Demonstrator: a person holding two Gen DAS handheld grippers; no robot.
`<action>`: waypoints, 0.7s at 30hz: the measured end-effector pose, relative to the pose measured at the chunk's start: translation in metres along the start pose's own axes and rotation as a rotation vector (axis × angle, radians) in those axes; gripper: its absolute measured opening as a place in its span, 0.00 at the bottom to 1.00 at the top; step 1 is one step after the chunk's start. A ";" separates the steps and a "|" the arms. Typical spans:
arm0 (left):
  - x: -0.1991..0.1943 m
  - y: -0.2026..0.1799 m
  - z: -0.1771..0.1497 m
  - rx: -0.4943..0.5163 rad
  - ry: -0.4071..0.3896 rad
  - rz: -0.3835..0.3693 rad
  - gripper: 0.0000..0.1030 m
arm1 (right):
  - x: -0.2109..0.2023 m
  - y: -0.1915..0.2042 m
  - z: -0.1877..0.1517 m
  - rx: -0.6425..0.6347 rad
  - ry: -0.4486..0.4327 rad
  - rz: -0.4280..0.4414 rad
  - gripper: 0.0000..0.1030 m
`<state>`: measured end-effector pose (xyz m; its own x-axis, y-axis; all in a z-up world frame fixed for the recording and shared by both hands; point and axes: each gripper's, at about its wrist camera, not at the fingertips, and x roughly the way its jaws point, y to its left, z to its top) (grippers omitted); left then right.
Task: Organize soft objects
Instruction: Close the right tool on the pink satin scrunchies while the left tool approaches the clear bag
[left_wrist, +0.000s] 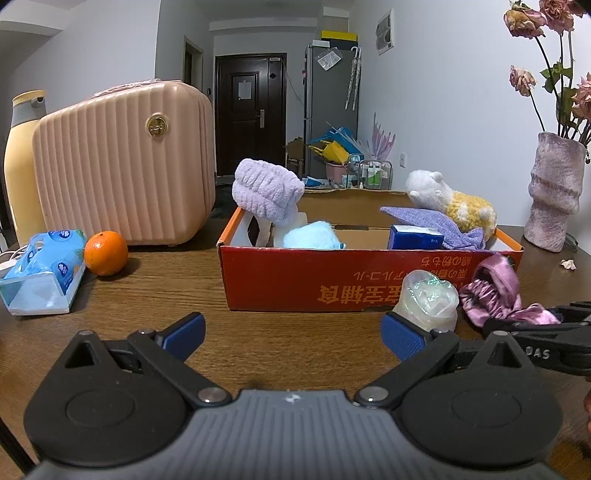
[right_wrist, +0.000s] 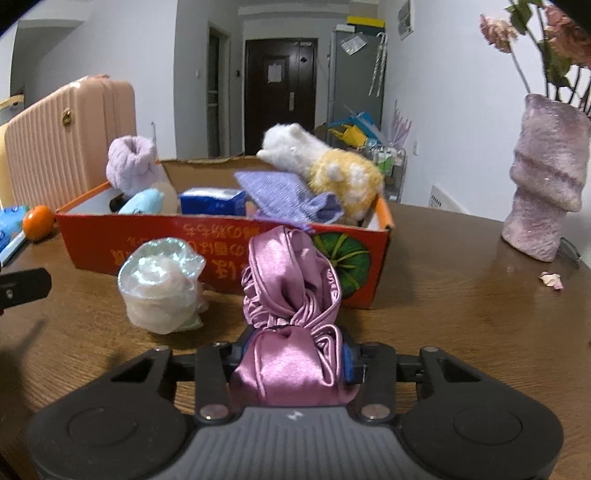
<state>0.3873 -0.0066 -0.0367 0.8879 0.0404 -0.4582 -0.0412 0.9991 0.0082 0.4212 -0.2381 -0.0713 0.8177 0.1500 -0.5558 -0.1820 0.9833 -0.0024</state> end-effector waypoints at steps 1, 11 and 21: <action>0.001 -0.001 0.000 0.001 0.000 0.001 1.00 | -0.002 -0.002 0.000 0.004 -0.009 -0.006 0.40; 0.011 -0.016 0.004 0.019 0.008 -0.019 1.00 | -0.027 -0.032 -0.006 0.048 -0.091 -0.069 0.40; 0.026 -0.052 0.005 0.079 0.023 -0.078 1.00 | -0.043 -0.061 -0.013 0.082 -0.126 -0.128 0.40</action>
<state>0.4146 -0.0576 -0.0443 0.8762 -0.0368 -0.4805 0.0646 0.9971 0.0415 0.3907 -0.3060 -0.0580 0.8942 0.0302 -0.4466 -0.0314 0.9995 0.0047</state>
